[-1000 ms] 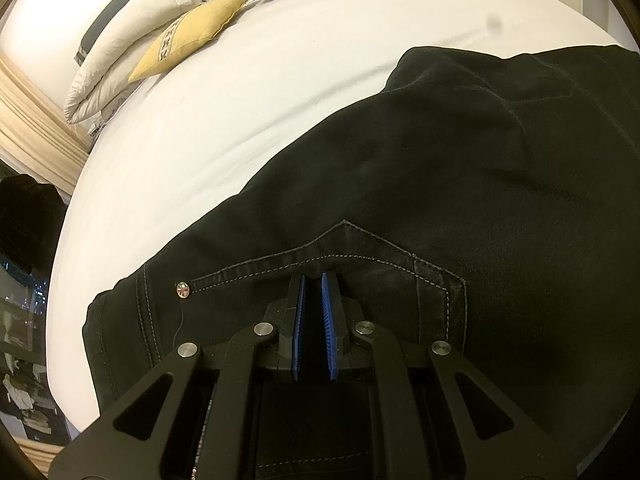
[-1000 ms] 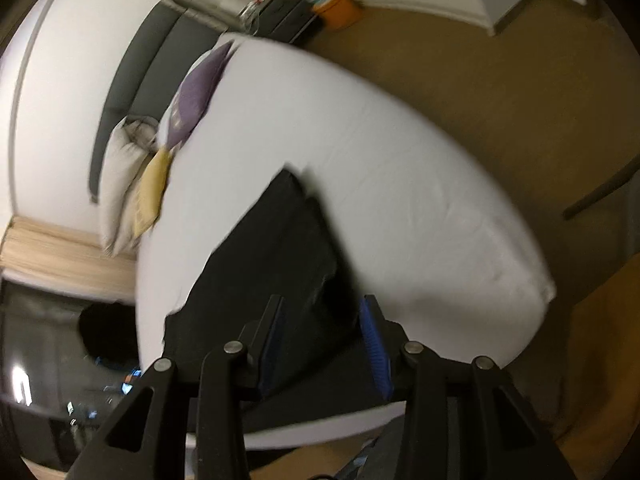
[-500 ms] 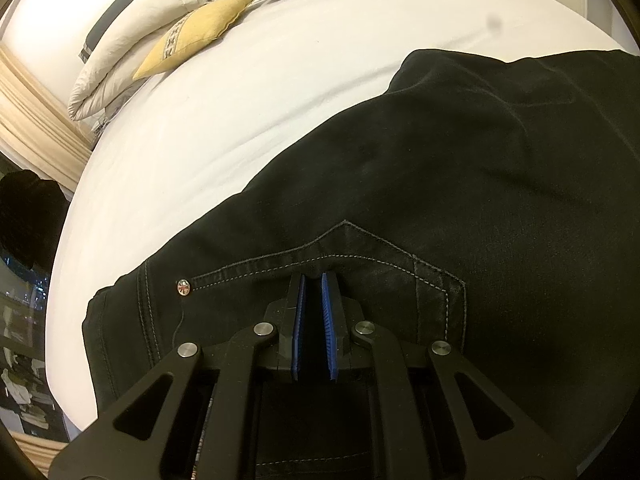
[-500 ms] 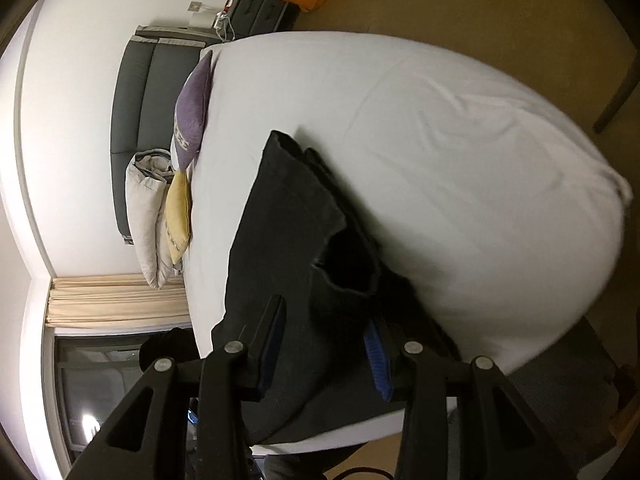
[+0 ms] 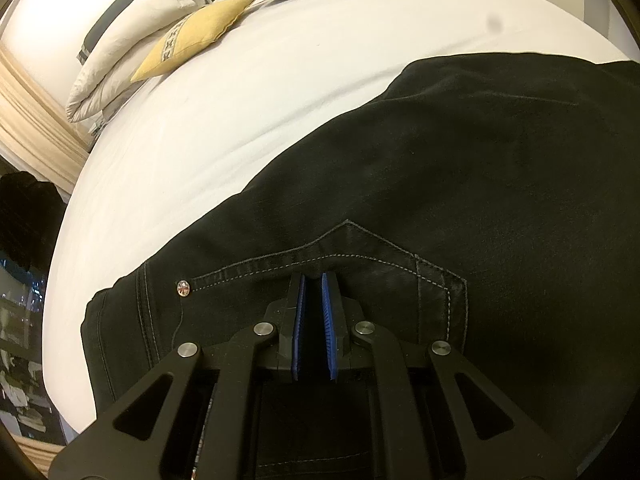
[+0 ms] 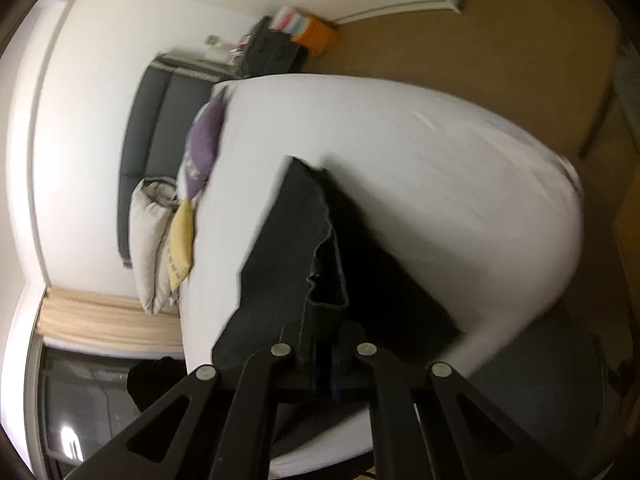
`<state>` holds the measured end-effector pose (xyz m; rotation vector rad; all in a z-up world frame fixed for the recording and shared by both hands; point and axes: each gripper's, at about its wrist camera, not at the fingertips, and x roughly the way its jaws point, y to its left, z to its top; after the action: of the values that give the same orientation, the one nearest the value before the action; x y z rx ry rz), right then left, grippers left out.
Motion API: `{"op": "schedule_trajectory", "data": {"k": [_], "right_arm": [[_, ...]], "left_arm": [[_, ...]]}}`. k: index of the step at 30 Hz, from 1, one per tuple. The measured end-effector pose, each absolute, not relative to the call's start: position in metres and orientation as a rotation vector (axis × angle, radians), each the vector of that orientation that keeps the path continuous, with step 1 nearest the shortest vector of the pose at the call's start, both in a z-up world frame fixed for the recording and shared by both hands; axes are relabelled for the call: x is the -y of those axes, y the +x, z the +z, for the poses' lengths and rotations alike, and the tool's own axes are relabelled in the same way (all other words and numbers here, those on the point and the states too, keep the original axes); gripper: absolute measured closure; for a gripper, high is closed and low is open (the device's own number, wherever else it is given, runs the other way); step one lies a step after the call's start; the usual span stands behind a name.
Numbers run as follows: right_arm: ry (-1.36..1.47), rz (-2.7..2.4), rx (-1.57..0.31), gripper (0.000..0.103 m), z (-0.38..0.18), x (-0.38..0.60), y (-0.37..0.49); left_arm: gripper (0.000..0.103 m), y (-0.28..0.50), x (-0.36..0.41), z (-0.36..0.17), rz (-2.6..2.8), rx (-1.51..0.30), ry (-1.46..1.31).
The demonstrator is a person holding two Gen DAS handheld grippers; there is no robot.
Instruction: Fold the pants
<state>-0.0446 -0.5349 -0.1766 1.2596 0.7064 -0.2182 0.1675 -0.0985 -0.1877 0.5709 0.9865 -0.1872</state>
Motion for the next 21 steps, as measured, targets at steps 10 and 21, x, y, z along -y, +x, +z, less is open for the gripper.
{"op": "schedule_trajectory", "data": {"k": [10,21], "right_arm": [[1.345,-0.255,-0.672,0.098,-0.203,0.539,-0.051],[1.281,-0.288,-0.722,0.098,-0.197,0.540,-0.042]], "left_arm": [[0.095,0.170,0.100,-0.186,-0.204,-0.993,0.569],[0.094,0.168,0.091,-0.184,-0.211,-0.988,0.536]]}}
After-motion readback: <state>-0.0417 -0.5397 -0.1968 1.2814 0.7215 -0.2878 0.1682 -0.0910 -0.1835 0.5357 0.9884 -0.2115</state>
